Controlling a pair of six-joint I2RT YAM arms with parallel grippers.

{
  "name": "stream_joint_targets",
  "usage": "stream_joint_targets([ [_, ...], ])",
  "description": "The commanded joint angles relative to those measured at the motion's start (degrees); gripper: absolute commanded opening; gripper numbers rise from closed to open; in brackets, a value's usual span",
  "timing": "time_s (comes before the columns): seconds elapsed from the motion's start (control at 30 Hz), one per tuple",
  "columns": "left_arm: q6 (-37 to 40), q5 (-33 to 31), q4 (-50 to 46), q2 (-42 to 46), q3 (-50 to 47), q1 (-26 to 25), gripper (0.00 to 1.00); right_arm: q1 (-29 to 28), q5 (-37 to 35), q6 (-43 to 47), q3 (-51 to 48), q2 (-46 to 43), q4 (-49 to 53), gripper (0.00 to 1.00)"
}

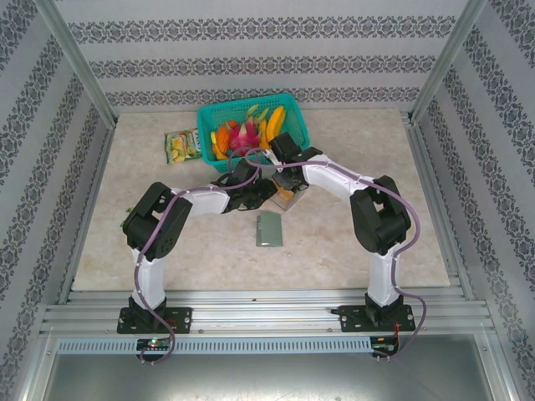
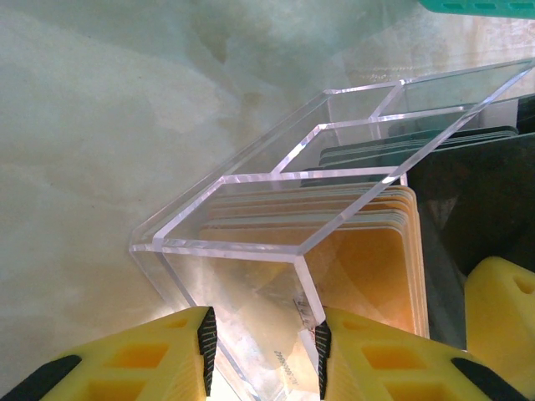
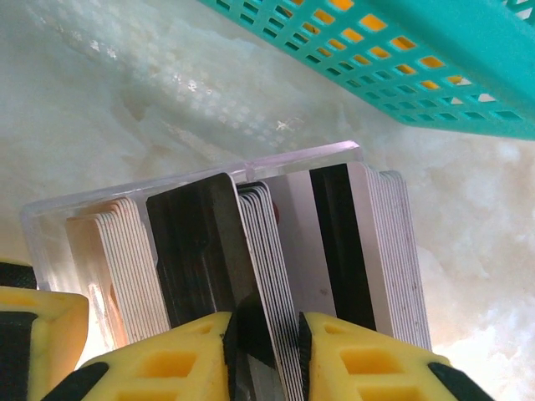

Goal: Put the credit cards into the card holder

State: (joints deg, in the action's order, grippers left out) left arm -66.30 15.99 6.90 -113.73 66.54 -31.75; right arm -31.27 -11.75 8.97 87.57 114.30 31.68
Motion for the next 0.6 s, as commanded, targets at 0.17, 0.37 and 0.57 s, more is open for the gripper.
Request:
stream_joint_targets([
  [0.17,0.5,-1.4,-5.2,0.1,-1.9,0.8,0.38,0.6,-1.5,-1.3,-0.7,-3.7,0.4,0.15],
  [0.37,0.6,-1.3,-5.2,0.1,-1.8,0.8,0.38,0.5,2.2,-1.9,-0.2,-5.4,2.7,0.08],
  [0.57,0.8,-1.1,-5.2,0.3,-1.6,0.8,0.38,0.7,5.4,-4.3,0.2,-7.1,4.6,0.04],
])
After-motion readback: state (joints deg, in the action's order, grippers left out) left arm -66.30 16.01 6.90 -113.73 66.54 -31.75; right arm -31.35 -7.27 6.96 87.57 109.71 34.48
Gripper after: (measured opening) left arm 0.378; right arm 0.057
